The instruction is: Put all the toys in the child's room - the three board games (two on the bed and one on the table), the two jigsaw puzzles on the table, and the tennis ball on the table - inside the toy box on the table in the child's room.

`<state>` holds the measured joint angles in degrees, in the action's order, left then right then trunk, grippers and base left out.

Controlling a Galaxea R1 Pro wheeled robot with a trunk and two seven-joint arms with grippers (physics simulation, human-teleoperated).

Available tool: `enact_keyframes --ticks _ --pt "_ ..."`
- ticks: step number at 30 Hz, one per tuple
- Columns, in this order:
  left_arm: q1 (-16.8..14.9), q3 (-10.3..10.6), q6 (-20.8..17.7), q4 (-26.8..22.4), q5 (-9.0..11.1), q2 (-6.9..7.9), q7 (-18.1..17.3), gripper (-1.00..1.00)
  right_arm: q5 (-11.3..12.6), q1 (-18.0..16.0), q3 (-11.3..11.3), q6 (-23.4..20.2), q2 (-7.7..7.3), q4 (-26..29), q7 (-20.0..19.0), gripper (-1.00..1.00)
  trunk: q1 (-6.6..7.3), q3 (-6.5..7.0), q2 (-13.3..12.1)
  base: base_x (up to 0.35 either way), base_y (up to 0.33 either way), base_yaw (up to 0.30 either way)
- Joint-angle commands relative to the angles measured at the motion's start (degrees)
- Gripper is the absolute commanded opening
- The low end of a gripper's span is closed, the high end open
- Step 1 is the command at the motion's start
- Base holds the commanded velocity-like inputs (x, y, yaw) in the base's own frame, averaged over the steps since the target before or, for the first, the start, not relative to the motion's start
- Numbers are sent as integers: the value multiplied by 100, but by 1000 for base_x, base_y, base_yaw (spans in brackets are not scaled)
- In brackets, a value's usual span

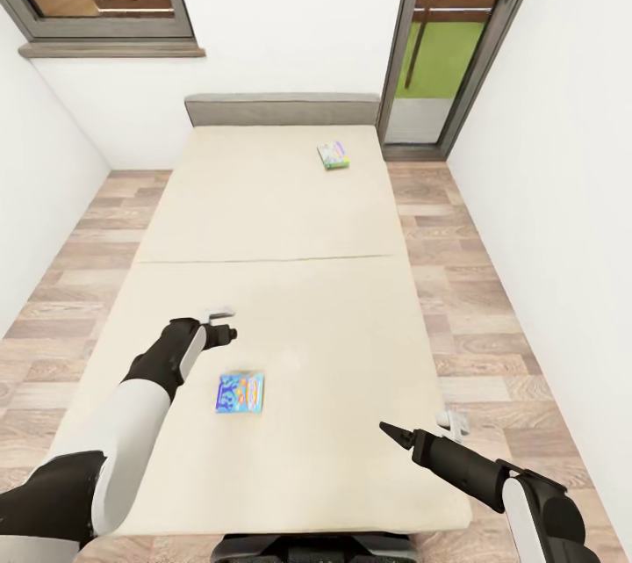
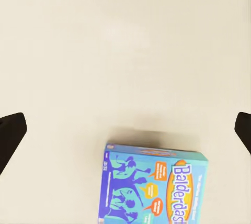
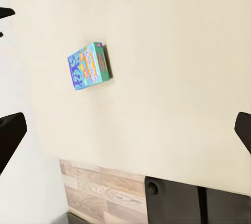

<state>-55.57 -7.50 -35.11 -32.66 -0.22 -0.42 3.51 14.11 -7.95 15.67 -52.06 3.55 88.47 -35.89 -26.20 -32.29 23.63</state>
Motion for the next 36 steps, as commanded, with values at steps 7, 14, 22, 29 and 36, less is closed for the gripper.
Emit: enact_keyframes --ticks 7,14,22,29,36 --pt "-87 -15 -26 4 3 14 4 100 -20 -4 15 -32 3 4 -32 100 -3 -74 9 0 0 0" --pt "-94 -13 -23 9 3 8 -2 100 -22 -4 15 -32 3 5 -24 100 -3 -140 9 0 0 0" --pt "-95 -6 -6 10 18 7 -54 100 -17 -4 15 -32 -3 9 -24 100 -3 -215 9 0 0 0" --pt "-95 -6 -5 10 -12 7 -355 100 -16 -4 15 -32 -3 6 -23 100 -3 -281 9 0 0 0" --pt "-95 -6 -5 8 -8 7 -407 100 -20 -4 15 -32 -1 10 -28 100 -3 -347 9 0 0 0"
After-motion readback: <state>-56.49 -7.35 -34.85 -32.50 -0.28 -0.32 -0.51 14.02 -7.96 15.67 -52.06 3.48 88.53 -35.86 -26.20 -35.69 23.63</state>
